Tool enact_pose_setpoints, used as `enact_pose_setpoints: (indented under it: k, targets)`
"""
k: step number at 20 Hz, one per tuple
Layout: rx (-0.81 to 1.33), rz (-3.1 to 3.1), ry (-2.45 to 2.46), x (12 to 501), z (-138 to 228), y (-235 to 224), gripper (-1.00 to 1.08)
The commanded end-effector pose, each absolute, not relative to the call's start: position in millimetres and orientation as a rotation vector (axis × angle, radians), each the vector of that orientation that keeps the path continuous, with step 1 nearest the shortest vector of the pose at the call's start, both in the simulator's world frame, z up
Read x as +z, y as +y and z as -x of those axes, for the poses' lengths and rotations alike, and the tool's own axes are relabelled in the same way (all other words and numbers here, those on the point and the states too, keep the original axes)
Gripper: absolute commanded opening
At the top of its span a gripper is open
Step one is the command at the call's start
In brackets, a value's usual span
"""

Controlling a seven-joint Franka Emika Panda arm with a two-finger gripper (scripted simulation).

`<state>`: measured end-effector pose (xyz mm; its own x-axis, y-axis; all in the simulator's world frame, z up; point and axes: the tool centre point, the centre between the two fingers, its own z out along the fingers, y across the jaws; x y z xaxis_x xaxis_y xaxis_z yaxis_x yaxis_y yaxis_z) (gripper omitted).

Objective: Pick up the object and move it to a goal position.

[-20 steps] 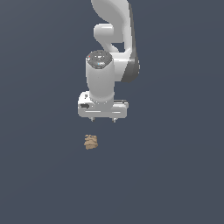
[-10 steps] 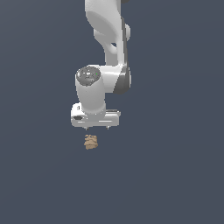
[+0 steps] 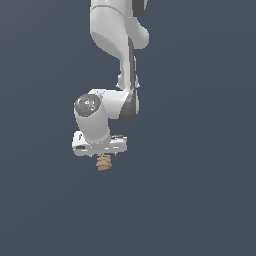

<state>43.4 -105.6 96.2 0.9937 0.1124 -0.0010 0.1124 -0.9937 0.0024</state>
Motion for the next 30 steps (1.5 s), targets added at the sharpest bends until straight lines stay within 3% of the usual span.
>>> enact_pose_setpoints:
  k: [1,23,24,30]
  targets:
    - [0.000,-3.135,0.192,91.4,-45.7,-109.4,1.00]
    - [0.000,-3.135,0.197,39.4,-46.2,-111.2,1.00]
    - [0.000,-3.135,0.197,39.4,-46.2,-111.2,-1.00]
    - [0.000,-3.135,0.197,39.4,-46.2,-111.2,-1.00]
